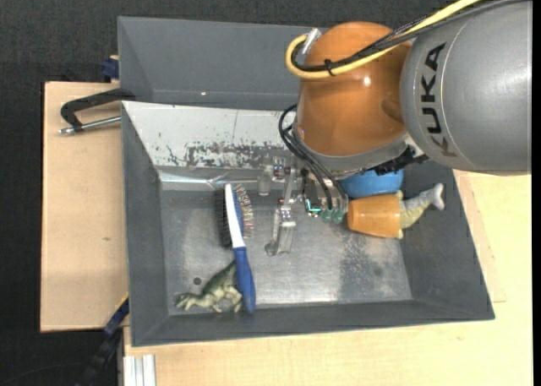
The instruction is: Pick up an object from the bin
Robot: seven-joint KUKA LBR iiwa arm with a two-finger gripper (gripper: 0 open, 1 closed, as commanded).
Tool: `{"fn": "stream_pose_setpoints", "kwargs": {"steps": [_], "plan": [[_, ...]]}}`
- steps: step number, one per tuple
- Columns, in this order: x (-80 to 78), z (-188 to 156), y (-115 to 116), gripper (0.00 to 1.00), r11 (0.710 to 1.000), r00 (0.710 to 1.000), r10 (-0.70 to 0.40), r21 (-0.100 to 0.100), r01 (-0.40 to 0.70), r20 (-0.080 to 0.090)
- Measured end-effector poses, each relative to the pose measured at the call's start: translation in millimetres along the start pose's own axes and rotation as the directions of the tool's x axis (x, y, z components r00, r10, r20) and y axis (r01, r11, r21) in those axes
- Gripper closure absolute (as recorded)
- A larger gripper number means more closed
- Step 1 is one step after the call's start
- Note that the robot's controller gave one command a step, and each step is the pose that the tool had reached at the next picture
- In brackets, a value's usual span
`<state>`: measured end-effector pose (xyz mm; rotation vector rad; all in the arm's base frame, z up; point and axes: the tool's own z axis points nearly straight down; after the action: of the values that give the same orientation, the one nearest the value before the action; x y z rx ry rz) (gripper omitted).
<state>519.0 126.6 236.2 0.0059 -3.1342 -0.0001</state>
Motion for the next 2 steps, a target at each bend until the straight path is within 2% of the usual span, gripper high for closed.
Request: {"fn": "stream_pose_setpoints", "kwargs": {"steps": [1,2], "plan": [[16.3,125.6,46.1,0.0,0.988,0.988,-0.157,0.001,0.157,0.0],[19.5,164.2,50.2,0.0,0.939,0.939,-0.344,0.002,0.344,0.006]]}}
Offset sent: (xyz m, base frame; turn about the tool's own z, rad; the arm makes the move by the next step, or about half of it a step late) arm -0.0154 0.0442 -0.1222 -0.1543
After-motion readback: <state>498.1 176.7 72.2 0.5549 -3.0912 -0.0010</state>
